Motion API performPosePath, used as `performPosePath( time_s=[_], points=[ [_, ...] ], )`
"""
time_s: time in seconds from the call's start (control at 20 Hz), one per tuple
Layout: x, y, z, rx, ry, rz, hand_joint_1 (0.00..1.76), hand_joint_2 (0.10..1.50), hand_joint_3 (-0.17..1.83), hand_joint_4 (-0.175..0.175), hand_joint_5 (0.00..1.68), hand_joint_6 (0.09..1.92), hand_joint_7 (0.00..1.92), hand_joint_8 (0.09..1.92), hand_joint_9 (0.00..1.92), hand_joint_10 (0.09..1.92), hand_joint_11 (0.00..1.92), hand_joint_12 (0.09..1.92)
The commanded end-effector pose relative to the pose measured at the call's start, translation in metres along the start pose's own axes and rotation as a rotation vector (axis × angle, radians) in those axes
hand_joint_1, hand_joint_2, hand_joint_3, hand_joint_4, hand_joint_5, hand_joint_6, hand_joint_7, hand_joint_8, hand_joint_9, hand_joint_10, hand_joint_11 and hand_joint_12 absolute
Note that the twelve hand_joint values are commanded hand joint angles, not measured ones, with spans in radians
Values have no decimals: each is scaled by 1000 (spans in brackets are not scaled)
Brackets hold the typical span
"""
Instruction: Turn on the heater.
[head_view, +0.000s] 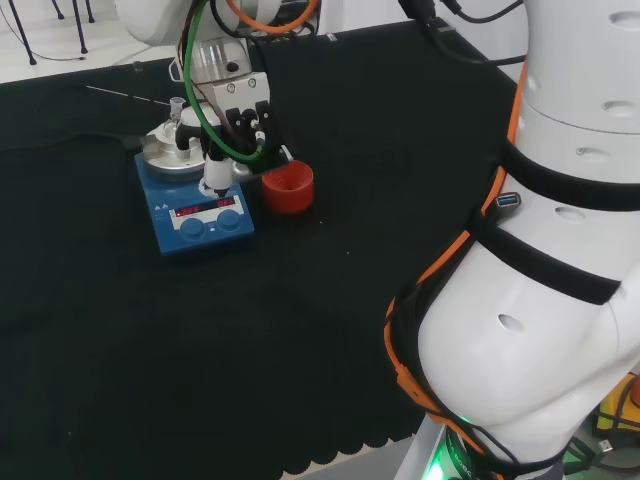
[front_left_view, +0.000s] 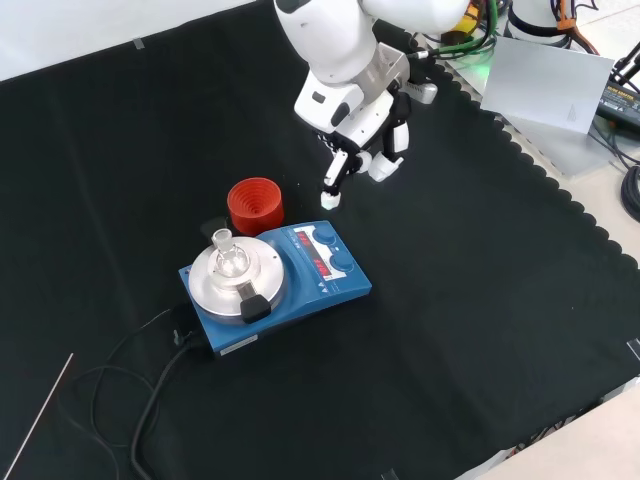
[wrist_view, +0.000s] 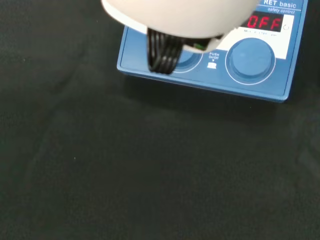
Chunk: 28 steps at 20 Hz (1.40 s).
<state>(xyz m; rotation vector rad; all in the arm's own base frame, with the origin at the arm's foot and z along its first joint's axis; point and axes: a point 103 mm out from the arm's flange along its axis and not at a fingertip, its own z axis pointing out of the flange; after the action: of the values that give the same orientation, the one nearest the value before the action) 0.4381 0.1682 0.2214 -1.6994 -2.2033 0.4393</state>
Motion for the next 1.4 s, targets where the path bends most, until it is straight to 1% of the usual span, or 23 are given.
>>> performPosePath(
  time_s=[0.05,0.15,0.2,0.3,0.35,0.45,0.55,0.7,0.75,0.8,0.9,0.95,1.0,1.05,1.1,1.15,1.2,1.25,1.4],
  points=[
    [6,-2,10,75,-69,8,1258,561,981,-62,438,496,1615,1450,1816,1183,1904,1405],
    [7,-2,12,83,-95,12,1291,571,972,-61,441,567,1659,1607,1845,1335,1917,1535],
    [7,-2,12,88,-92,13,1315,576,969,-61,440,603,1673,1675,1859,1404,1919,1569],
    [8,-3,11,100,-89,13,1407,579,1027,-58,417,681,1707,1842,1883,1604,1914,1598],
    [8,-2,11,101,-85,12,1457,576,1069,-57,402,711,1722,1890,1888,1683,1905,1600],
    [8,-2,12,112,-80,9,1521,559,1152,-55,377,748,1747,1920,1903,1765,1897,1604],
    [7,-1,13,129,-76,10,1558,543,1209,-53,355,755,1763,1920,1913,1801,1897,1615],
    [3,1,16,166,-73,8,1590,516,1278,-48,324,670,1777,1920,1919,1836,1899,1639],
    [9,4,18,180,-72,12,1598,508,1293,-46,324,612,1780,1920,1920,1843,1901,1645],
    [10,6,19,191,-71,12,1603,500,1307,-44,326,534,1783,1920,1920,1847,1903,1649],
    [5,7,20,206,-75,10,1608,490,1322,-39,338,406,1786,1920,1920,1855,1906,1653],
    [1,7,15,166,164,-12,1610,488,1326,-38,347,361,1788,1920,1920,1858,1908,1653],
    [-13,6,14,158,230,-20,1611,487,1328,-37,350,331,1789,1920,1920,1859,1909,1653],
    [2,10,15,175,156,37,1611,487,1330,-36,349,313,1789,1920,1920,1860,1909,1653],
    [7,12,16,202,79,92,1611,487,1330,-35,347,301,1790,1920,1920,1860,1909,1653],
    [8,12,16,216,60,114,1611,487,1331,-35,345,295,1790,1920,1920,1860,1909,1653],
    [6,12,17,226,58,121,1611,487,1331,-34,343,291,1790,1920,1920,1860,1909,1653],
    [6,12,17,240,36,137,1611,487,1332,-34,343,288,1790,1920,1920,1861,1909,1653],
    [-2,9,20,260,28,145,1611,487,1333,-32,342,283,1790,1920,1920,1861,1909,1654]
  ],
)
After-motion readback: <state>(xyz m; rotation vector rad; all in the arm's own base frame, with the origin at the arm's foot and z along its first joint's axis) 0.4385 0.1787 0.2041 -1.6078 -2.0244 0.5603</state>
